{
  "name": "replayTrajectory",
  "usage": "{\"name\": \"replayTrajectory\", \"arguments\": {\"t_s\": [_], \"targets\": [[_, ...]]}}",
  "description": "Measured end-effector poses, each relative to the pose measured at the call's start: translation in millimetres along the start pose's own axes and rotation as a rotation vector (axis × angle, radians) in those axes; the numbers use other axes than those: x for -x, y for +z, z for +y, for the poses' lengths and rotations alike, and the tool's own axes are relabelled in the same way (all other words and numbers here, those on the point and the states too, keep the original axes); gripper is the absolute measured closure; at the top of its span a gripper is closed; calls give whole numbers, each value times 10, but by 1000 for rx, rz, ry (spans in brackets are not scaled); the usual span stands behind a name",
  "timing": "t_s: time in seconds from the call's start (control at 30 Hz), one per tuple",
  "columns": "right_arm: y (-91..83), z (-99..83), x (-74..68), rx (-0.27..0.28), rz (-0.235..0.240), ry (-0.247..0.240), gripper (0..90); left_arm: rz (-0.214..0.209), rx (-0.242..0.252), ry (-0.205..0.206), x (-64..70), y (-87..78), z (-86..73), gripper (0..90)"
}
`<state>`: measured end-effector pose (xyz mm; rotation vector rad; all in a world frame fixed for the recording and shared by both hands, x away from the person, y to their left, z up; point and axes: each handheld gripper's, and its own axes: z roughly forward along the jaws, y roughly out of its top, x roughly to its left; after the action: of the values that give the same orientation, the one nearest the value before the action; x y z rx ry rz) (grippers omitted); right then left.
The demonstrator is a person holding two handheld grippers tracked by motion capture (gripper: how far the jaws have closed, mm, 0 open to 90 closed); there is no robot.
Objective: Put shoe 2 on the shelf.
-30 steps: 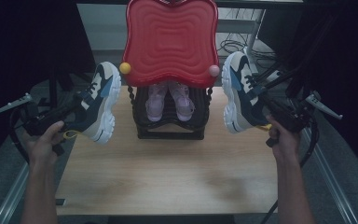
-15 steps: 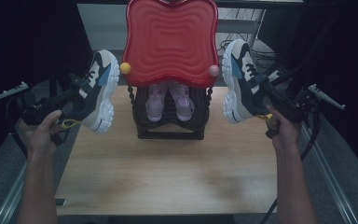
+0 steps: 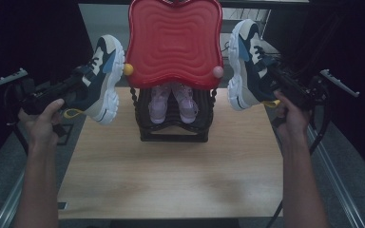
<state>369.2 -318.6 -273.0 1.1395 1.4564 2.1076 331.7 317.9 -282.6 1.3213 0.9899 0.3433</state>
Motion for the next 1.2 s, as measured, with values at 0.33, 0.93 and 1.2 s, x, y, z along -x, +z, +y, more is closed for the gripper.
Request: {"name": "replayTrajectory", "arguments": {"t_s": [0.33,0.93,1.2], "targets": [[174,228,-108,9,9,3,758,-17,13,12,67,156,288,770],[563,425,-354,-28,30,3,757,-3,8,25,199,478,577,769],[793,427,-473,-36,20,16,758,-5,16,26,295,653,654,769]]}}
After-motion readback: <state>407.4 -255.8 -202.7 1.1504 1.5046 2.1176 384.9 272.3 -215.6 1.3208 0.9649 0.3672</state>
